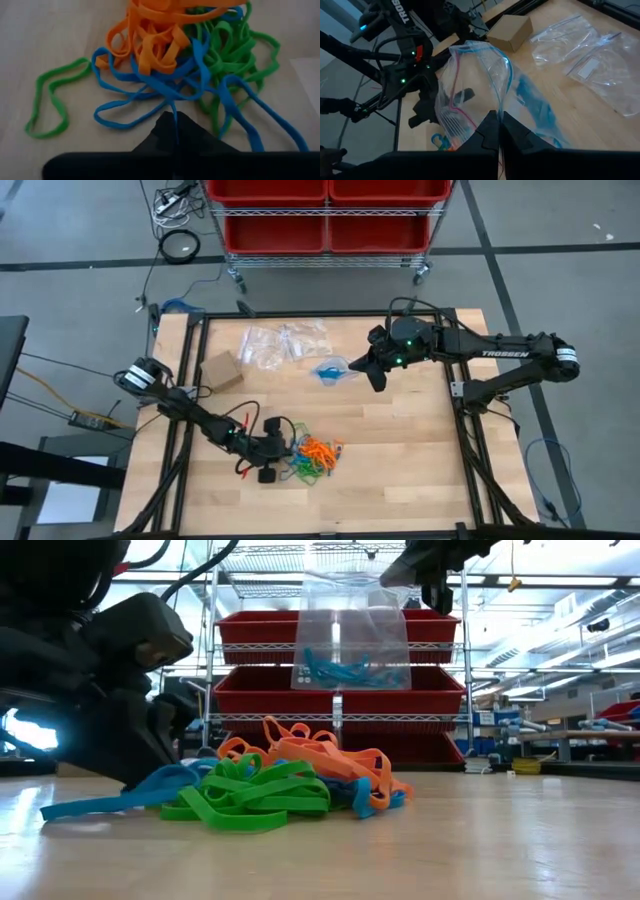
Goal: Sort rubber bands
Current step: Put the blue rubber band into the transparent zip bag
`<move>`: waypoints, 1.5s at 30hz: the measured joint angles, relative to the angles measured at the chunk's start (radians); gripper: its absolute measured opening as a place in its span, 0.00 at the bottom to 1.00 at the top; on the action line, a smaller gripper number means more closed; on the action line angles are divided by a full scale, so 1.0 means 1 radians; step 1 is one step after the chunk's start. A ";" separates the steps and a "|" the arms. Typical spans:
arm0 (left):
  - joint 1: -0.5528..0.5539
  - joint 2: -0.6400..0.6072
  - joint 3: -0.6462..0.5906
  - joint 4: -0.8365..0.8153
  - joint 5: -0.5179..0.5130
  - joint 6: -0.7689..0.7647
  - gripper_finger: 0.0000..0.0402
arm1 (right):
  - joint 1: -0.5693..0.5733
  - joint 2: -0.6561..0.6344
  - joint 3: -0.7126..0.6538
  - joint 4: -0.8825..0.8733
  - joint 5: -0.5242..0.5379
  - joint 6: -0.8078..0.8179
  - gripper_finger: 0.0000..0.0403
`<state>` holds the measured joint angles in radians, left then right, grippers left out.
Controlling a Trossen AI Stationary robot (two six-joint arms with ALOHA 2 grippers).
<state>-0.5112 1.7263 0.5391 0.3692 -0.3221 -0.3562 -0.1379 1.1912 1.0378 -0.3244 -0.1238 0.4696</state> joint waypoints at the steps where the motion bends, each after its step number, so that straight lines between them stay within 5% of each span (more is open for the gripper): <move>1: 0.001 -0.011 0.000 -0.014 0.005 0.011 0.02 | 0.000 0.000 0.000 0.000 0.000 0.000 0.00; 6: 0.001 -0.124 -0.004 -0.173 -0.002 0.056 0.01 | 0.001 0.000 0.000 -0.002 0.000 0.001 0.00; 13: 0.002 -0.369 0.120 -0.581 -0.158 0.139 0.00 | 0.004 0.001 0.000 -0.004 0.006 0.009 0.00; 19: 0.022 -0.497 0.269 -0.640 -0.293 0.361 0.00 | 0.023 0.019 0.000 0.005 0.026 0.026 0.00; 29: 0.193 -0.443 0.512 -0.602 -0.340 0.705 0.00 | 0.060 0.179 0.000 0.101 -0.051 0.058 0.00; 35: 0.272 -0.387 0.530 -0.606 -0.267 0.748 0.00 | 0.054 0.217 0.000 0.196 -0.079 0.069 0.00; 45: 0.283 -0.282 0.530 -0.538 -0.294 0.879 0.00 | 0.052 0.216 0.000 0.214 -0.090 0.087 0.00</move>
<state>-0.2287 1.4441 1.0691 -0.1692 -0.6159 0.5229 -0.0860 1.4075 1.0382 -0.1104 -0.2135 0.5568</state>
